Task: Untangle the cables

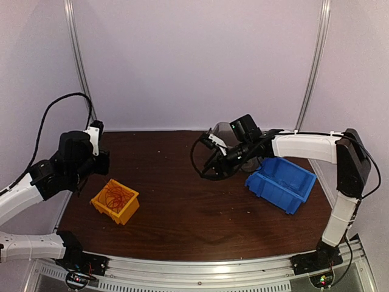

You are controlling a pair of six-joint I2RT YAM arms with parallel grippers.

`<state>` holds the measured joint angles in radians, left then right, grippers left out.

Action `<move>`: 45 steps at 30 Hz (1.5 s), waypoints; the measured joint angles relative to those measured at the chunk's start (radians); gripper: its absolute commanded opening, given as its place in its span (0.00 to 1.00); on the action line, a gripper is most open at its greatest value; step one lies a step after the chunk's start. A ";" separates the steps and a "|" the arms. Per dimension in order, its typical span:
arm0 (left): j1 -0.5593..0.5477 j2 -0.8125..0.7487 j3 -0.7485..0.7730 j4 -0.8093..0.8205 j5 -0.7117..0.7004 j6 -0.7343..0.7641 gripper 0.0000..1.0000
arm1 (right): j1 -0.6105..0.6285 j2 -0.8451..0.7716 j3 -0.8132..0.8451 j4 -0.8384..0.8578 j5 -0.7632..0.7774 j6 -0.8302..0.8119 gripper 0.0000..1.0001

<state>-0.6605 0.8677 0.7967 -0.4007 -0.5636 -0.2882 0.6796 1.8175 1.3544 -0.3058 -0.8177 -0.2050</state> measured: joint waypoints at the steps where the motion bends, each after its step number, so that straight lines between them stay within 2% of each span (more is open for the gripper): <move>1: 0.000 -0.010 -0.007 -0.008 0.004 -0.013 0.00 | -0.012 -0.008 -0.005 -0.007 0.001 -0.003 0.68; 5: 0.001 -0.011 -0.069 -0.032 0.034 -0.082 0.00 | -0.050 -0.052 -0.006 -0.016 -0.001 -0.026 0.68; 11: 0.001 0.078 -0.177 -0.033 0.067 -0.158 0.00 | -0.082 -0.097 -0.006 -0.040 -0.014 -0.052 0.68; 19: 0.035 0.143 -0.239 0.040 0.133 -0.262 0.00 | -0.163 -0.203 -0.006 -0.116 -0.019 -0.085 0.69; 22: 0.039 0.188 -0.240 0.039 0.141 -0.300 0.36 | -0.214 -0.272 -0.011 -0.117 -0.019 -0.085 0.70; 23: 0.040 0.193 -0.239 0.034 0.142 -0.306 0.46 | -0.232 -0.294 -0.013 -0.117 -0.019 -0.085 0.70; 24: 0.040 0.193 -0.237 0.028 0.143 -0.311 0.52 | -0.250 -0.312 -0.014 -0.117 -0.020 -0.084 0.70; 27: 0.040 0.185 -0.204 0.003 0.137 -0.334 0.62 | -0.310 -0.343 -0.024 -0.113 -0.035 -0.077 0.71; 32: 0.040 0.163 -0.096 -0.025 0.130 -0.323 0.64 | -0.430 -0.347 -0.048 -0.097 -0.053 -0.040 0.75; 34: 0.040 0.165 -0.045 -0.029 0.128 -0.304 0.66 | -0.475 -0.355 -0.057 -0.085 -0.049 -0.022 0.83; 36: 0.040 0.176 0.024 -0.034 0.123 -0.267 0.70 | -0.523 -0.374 -0.066 -0.073 -0.032 -0.003 0.98; 40: 0.040 0.220 0.136 -0.007 0.118 -0.168 0.77 | -0.604 -0.430 -0.093 -0.019 0.066 0.060 1.00; 44: 0.060 0.304 0.249 0.028 0.115 -0.068 0.83 | -0.649 -0.472 -0.119 0.047 0.244 0.129 1.00; 45: 0.072 0.326 0.278 0.036 0.117 -0.047 0.89 | -0.653 -0.478 -0.124 0.064 0.311 0.150 1.00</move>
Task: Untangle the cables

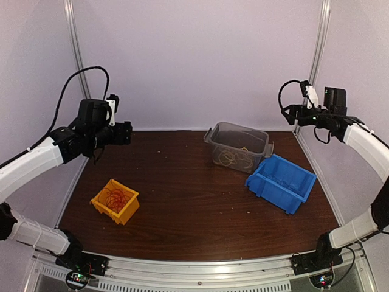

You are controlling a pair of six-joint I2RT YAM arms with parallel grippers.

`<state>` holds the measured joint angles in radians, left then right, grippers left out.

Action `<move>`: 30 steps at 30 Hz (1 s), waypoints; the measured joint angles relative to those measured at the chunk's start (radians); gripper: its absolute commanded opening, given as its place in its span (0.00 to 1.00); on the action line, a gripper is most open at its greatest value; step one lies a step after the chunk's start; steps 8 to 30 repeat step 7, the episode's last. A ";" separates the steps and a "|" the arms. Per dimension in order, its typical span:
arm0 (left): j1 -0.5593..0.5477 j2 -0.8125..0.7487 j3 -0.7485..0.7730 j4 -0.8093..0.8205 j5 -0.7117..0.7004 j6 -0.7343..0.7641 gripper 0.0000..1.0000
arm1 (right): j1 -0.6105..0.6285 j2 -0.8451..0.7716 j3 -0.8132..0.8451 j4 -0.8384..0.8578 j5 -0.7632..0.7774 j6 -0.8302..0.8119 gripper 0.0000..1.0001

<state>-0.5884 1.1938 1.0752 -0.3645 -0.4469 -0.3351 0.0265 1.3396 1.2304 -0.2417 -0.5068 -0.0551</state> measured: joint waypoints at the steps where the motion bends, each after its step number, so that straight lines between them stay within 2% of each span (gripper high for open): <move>1: 0.018 0.025 0.035 0.006 0.006 0.016 0.97 | -0.002 -0.004 -0.003 0.013 0.064 0.019 1.00; 4: 0.074 0.083 0.127 0.037 0.039 0.060 0.98 | -0.002 -0.014 -0.007 0.045 0.215 0.056 1.00; 7: 0.115 0.135 0.212 0.079 0.080 0.085 0.98 | -0.002 -0.038 -0.020 0.065 0.292 0.064 1.00; 30: 0.115 0.135 0.212 0.079 0.080 0.085 0.98 | -0.002 -0.038 -0.020 0.065 0.292 0.064 1.00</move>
